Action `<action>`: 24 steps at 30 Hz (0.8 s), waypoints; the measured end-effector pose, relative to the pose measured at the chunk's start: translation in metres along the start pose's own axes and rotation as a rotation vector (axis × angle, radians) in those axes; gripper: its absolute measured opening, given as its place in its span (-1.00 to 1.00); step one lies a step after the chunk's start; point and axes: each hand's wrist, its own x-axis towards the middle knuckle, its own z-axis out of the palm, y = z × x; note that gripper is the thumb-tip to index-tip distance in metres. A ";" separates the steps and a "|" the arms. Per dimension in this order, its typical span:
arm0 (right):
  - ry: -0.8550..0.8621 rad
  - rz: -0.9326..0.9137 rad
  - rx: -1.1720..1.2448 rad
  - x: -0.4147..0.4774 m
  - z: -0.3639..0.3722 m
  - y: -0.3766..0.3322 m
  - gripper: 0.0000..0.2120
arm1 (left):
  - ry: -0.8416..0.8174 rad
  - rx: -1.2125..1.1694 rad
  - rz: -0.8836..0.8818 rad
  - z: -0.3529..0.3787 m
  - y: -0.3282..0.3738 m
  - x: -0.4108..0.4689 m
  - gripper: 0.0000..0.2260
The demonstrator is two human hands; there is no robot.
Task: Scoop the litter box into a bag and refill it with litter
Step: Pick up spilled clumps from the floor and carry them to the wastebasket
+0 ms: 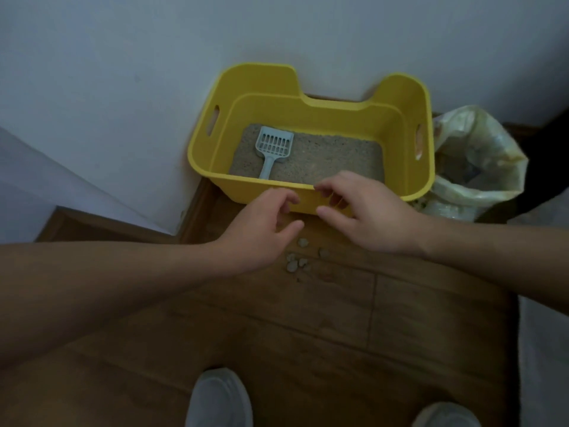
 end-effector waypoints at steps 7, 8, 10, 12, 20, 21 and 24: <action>-0.108 0.041 -0.027 -0.021 0.037 0.016 -0.62 | -0.126 0.027 -0.033 0.029 -0.015 -0.003 -0.69; -0.136 0.048 -0.034 -0.022 0.043 0.019 -0.61 | -0.141 0.037 -0.042 0.033 -0.017 -0.004 -0.69; -0.182 0.071 -0.045 -0.022 0.055 0.025 -0.58 | -0.172 0.071 -0.052 0.038 -0.023 -0.003 -0.69; -0.214 0.100 -0.042 -0.020 0.066 0.033 -0.55 | -0.208 0.092 -0.070 0.044 -0.030 -0.002 -0.69; -0.357 0.196 -0.033 -0.012 0.097 0.053 -0.49 | -0.325 0.131 -0.197 0.071 -0.054 -0.003 -0.74; -0.371 0.203 -0.032 -0.011 0.100 0.055 -0.49 | -0.334 0.138 -0.204 0.075 -0.055 -0.003 -0.74; -0.396 0.220 -0.029 -0.010 0.108 0.058 -0.50 | -0.359 0.163 -0.234 0.088 -0.055 0.000 -0.75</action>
